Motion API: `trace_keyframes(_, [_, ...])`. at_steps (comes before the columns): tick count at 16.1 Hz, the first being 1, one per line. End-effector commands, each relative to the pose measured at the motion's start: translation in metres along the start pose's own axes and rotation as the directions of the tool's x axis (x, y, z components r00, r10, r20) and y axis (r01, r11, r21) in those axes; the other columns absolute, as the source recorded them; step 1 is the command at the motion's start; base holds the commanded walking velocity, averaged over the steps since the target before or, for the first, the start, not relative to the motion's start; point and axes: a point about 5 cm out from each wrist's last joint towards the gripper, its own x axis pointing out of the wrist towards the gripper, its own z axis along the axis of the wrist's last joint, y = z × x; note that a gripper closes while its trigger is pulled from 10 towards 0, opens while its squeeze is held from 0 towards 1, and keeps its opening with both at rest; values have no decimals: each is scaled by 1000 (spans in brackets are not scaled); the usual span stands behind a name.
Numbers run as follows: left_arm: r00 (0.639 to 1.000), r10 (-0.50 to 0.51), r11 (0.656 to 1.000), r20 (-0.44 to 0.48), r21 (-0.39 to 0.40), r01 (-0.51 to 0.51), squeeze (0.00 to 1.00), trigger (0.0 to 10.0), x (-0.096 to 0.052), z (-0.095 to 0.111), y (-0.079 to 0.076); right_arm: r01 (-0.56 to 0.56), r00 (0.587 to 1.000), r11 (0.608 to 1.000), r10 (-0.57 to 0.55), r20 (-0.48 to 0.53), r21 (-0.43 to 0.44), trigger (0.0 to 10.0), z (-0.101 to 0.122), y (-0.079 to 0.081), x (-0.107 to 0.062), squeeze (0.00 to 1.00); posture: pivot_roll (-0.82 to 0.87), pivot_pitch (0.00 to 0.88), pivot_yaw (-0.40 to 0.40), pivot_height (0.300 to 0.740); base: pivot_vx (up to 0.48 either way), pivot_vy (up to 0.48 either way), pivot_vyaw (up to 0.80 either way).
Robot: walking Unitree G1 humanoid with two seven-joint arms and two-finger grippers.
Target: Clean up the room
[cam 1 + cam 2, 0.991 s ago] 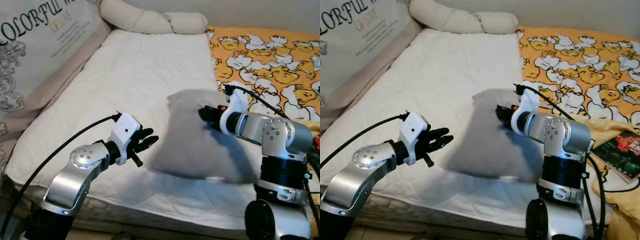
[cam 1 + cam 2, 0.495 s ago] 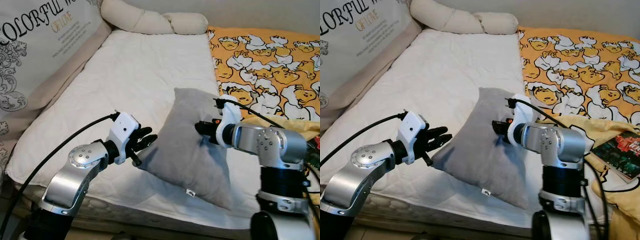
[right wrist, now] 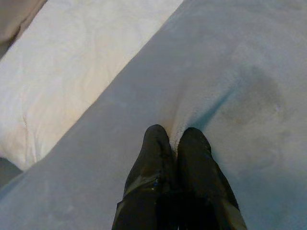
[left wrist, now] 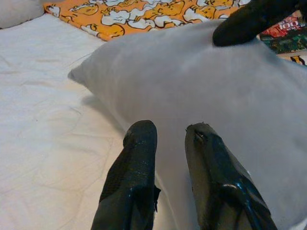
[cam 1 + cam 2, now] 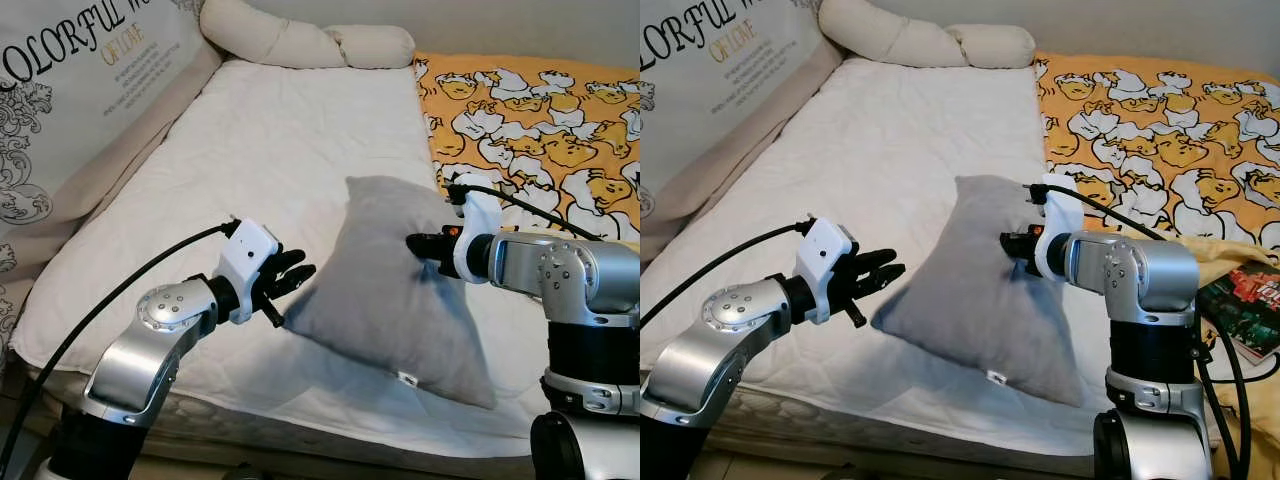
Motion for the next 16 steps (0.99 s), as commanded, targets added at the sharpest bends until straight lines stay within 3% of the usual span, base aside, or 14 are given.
trace_keyframes(1, [1000, 18, 1000, 9, 11, -18, 0, 10000, 1, 4, 3, -44, 997, 998, 46, 62, -34, 10000, 3, 7, 1, 0, 0, 0, 5, 740, 0, 0, 0])
trace_keyframes(2, [999, 41, 999, 18, 8, -41, 0, 10000, 4, 5, 5, -47, 996, 999, 48, 72, -13, 10000, -2, 7, 5, 1000, 1, 0, 5, 740, 0, 0, 0])
trace_keyframes(4, [991, 123, 992, 44, -9, -123, 0, 10000, 13, 8, 16, -61, 993, 998, 61, 100, 3, 10000, -2, 9, 2, 1000, 1, 0, 5, 740, 0, 0, 0])
trace_keyframes(5, [983, 169, 984, 75, -60, -165, 792, 10000, 19, 11, 25, -81, 988, 997, 81, 135, -4, 10000, 3, 10, -4, 1000, -6, 0, 9, 740, 0, 0, 0])
trace_keyframes(6, [981, 177, 982, 83, -78, -171, 792, 10000, 20, 12, 27, -86, 985, 996, 86, 150, -9, 10000, 5, 10, -6, 1000, -9, 0, 11, 740, 0, 0, 0])
trace_keyframes(7, [979, 183, 980, 90, -96, -174, 1000, 10000, 22, 13, 29, -81, 984, 997, 82, 159, -14, 10000, 7, 9, -8, 1000, -17, 0, 16, 740, 0, 0, 0])
trace_keyframes(9, [978, 173, 973, 116, -173, -152, 1000, 10000, 39, 16, 37, -47, 948, 999, 46, 314, -4, 10000, 23, -6, -26, 1000, -39, 0, 29, 740, 0, 0, 0])
trace_keyframes(10, [974, 196, 965, 112, -200, -171, 1000, 10000, 46, 15, 41, -8, 940, 1000, 0, 341, 23, 10000, 24, -17, -29, 1000, -58, 0, 40, 740, 0, 0, 0])
trace_keyframes(11, [968, 221, 952, 122, -243, -186, 1000, 10000, 53, 12, 45, 26, 933, 998, -45, 357, 56, 10000, 22, -28, -29, 1000, -71, 0, 49, 740, 0, 0, 0])
trace_keyframes(12, [962, 219, 923, 164, -354, -150, 1000, 10000, 63, 10, 47, 51, 918, 995, -80, 387, 86, 10000, 16, -43, -24, 1000, -78, 0, 52, 740, 0, 0, 0])
trace_keyframes(15, [964, 226, 913, 137, -375, -161, 1000, 10000, 74, 2, 49, 149, 906, 984, -176, 385, 99, 10000, 2, -64, -15, 1000, -87, 0, 59, 740, 0, 0, 0])
trace_keyframes(16, [965, 233, 895, 124, -415, -163, 1000, 10000, 81, -2, 49, 127, 907, 977, -185, 378, 173, 10000, -6, -75, -11, 1000, -96, 0, 69, 740, 0, 0, 0])
